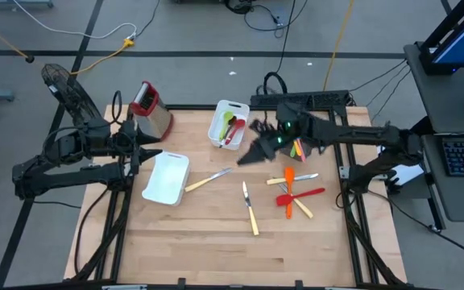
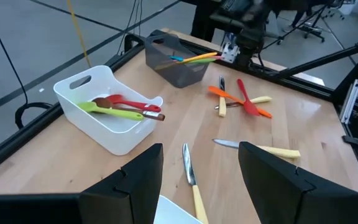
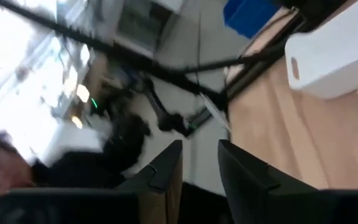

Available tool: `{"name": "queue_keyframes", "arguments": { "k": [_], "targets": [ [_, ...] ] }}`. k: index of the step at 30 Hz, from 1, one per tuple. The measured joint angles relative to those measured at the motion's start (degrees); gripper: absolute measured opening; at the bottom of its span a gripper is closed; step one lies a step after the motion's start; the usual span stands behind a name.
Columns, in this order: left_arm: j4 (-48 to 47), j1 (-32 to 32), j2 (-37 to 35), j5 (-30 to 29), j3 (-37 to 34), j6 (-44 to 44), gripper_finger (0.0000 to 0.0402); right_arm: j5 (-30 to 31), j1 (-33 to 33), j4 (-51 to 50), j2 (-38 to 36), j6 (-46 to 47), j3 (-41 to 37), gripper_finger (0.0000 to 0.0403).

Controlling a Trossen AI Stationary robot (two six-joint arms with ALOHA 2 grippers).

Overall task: Pick & Place Kitchen Items
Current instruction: Put the red spatula into the black bin

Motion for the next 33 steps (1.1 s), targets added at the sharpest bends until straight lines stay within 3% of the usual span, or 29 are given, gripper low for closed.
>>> {"name": "queue_keyframes", "arguments": {
  "k": [5, 11, 15, 27, 33],
  "targets": [
    [0.02, -0.02, 0.00, -0.01, 0.00, -0.02, 0.0216, 10.14, 5.94, -11.69, -3.50, -11.17, 0.00, 0.0082],
    [0.02, -0.02, 0.00, -0.01, 0.00, -0.02, 0.0216, 26.20, 12.11, -29.77, -8.14, -15.33, 0.00, 0.0068],
    [0.04, -0.01, 0.00, -1.90, 0.00, 1.25, 0.0216, 33.71, 15.50, -40.74, -10.55, -16.08, 0.01, 0.0059],
    [0.15, -0.01, 0.00, -4.05, 0.00, 2.23, 0.0216, 35.59, 21.84, -67.14, -11.96, -26.39, -0.49, 0.0043],
    [0.15, 0.00, 0.00, -4.05, 0.00, 2.23, 0.0216, 34.38, 23.72, -70.08, -11.96, -30.78, -5.13, 0.0043]
  ]
}}
